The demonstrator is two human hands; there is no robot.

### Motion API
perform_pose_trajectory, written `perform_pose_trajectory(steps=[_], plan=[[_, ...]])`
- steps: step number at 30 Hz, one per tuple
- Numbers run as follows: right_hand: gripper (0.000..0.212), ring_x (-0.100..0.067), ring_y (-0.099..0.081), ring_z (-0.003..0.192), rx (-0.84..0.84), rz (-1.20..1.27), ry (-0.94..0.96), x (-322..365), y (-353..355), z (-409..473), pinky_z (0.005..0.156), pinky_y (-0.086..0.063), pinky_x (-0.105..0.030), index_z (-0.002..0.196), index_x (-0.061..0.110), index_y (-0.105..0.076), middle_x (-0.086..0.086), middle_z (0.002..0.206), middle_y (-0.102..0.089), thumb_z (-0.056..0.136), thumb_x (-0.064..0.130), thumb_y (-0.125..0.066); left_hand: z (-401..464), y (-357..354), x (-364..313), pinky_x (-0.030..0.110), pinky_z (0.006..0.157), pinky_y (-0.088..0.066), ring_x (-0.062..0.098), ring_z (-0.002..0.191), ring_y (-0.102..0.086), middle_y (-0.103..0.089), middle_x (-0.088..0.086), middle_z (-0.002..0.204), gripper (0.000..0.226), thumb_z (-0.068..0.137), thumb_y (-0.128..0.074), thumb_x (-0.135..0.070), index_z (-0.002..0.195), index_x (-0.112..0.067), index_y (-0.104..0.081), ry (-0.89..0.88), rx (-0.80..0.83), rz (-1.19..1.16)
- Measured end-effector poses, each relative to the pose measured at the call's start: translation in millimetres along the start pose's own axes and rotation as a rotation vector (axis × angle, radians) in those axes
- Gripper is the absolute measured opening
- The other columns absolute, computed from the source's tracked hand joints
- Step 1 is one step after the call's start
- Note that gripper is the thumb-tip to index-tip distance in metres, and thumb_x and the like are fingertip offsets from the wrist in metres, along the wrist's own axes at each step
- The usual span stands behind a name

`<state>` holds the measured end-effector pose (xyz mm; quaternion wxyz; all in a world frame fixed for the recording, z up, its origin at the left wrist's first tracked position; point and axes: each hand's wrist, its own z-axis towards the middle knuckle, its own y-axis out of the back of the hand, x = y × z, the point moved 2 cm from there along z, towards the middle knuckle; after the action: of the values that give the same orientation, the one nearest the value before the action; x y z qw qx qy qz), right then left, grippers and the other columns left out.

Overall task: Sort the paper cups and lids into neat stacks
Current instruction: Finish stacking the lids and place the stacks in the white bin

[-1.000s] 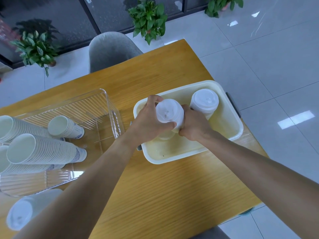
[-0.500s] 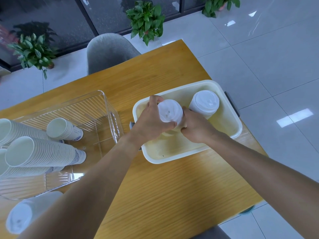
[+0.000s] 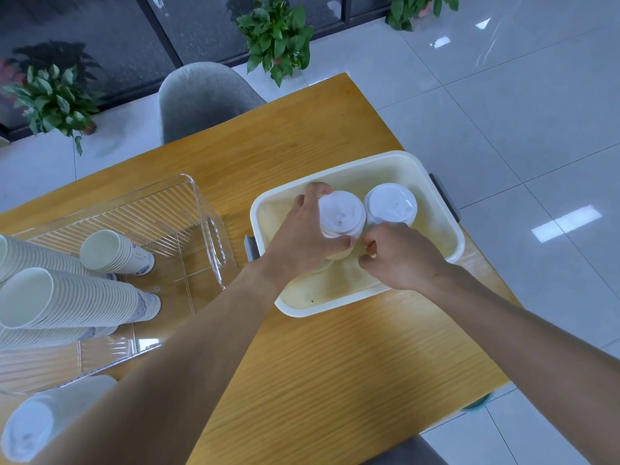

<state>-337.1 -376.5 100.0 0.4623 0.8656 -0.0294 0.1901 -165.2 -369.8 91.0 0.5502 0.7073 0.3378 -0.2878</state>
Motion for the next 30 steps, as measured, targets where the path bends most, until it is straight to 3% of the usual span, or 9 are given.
perform_pose_trajectory(steps=[3,5,8,11,14,18,24,26,30], plan=[[0.021,-0.02,-0.06,0.075,0.151,-0.176,-0.028,-5.0,3.7,0.0,0.064,-0.043,-0.03,0.084,0.017,-0.057,0.003,0.081,-0.06,0.094,0.036,-0.058,0.9,-4.3,2.8,0.023,0.09,-0.036,0.016,0.121,-0.048,-0.048,-0.008,0.136,0.08,0.077,-0.09,-0.028,0.137,-0.028,-0.036,0.008,0.011,-0.044],[0.023,-0.02,-0.059,0.082,0.287,-0.167,-0.039,-9.3,5.2,5.6,0.069,-0.045,-0.032,0.093,0.016,-0.059,0.005,0.082,-0.055,0.095,0.039,-0.055,1.2,-5.4,5.3,0.026,0.094,-0.037,0.017,0.124,-0.048,-0.048,-0.008,0.138,0.08,0.078,-0.089,-0.028,0.137,-0.03,-0.035,0.008,0.01,-0.066],[0.056,-0.024,-0.054,0.127,0.453,-0.17,-0.033,-14.4,7.9,15.3,0.101,-0.048,-0.038,0.148,0.017,-0.048,0.0,0.136,-0.057,0.098,0.042,-0.053,0.8,-5.7,7.4,0.028,0.101,-0.038,0.015,0.129,-0.046,-0.047,-0.009,0.143,0.082,0.081,-0.088,-0.029,0.143,-0.03,-0.035,0.006,0.01,-0.097],[0.071,-0.024,-0.037,0.149,0.475,-0.185,-0.023,-17.2,10.2,21.9,0.117,-0.037,-0.042,0.161,0.023,-0.032,0.001,0.165,-0.035,0.099,0.048,-0.054,1.2,-6.1,8.7,0.03,0.107,-0.039,0.014,0.131,-0.045,-0.048,-0.01,0.144,0.082,0.081,-0.088,-0.029,0.146,-0.032,-0.037,0.019,-0.018,-0.138],[0.069,-0.024,-0.041,0.146,0.436,-0.154,-0.004,-19.3,9.0,28.1,0.117,-0.039,-0.043,0.159,0.021,-0.036,-0.001,0.162,-0.039,0.098,0.046,-0.057,1.4,-6.2,8.4,0.028,0.109,-0.037,0.012,0.133,-0.044,-0.047,-0.011,0.146,0.083,0.081,-0.088,-0.028,0.148,-0.031,-0.037,0.031,-0.041,-0.155],[0.046,-0.023,-0.059,0.123,0.384,-0.124,0.062,-11.3,4.4,29.3,0.105,-0.05,-0.042,0.139,0.019,-0.056,0.0,0.142,-0.058,0.098,0.04,-0.055,1.3,-4.6,5.2,0.024,0.11,-0.032,0.009,0.135,-0.041,-0.043,-0.011,0.152,0.092,0.081,-0.088,-0.03,0.154,-0.031,-0.032,0.056,-0.01,-0.131],[0.051,-0.018,-0.056,0.13,0.451,-0.098,0.198,19.0,-9.7,24.1,0.11,-0.044,-0.035,0.154,0.026,-0.044,0.007,0.144,-0.057,0.104,0.037,-0.05,2.8,22.5,2.0,0.036,0.116,-0.04,0.012,0.133,-0.051,-0.053,-0.008,0.139,0.101,0.07,-0.092,-0.043,0.151,-0.031,-0.034,0.11,0.094,-0.009],[0.052,-0.018,-0.051,0.135,0.486,-0.115,0.227,27.4,-12.5,24.2,0.113,-0.041,-0.035,0.156,0.027,-0.04,0.007,0.149,-0.054,0.106,0.04,-0.048,-1.5,34.6,-2.6,0.036,0.113,-0.043,0.011,0.134,-0.051,-0.052,-0.007,0.144,0.093,0.075,-0.087,-0.046,0.152,-0.031,-0.036,0.113,0.129,0.083],[0.056,-0.019,-0.047,0.139,0.486,-0.137,0.282,38.1,-13.3,23.1,0.11,-0.04,-0.033,0.158,0.025,-0.038,0.007,0.153,-0.049,0.106,0.042,-0.048,-15.8,52.9,-5.2,0.04,0.103,-0.049,0.016,0.128,-0.055,-0.056,-0.005,0.14,0.053,0.095,-0.069,-0.037,0.142,-0.022,-0.051,0.043,0.204,0.465]])
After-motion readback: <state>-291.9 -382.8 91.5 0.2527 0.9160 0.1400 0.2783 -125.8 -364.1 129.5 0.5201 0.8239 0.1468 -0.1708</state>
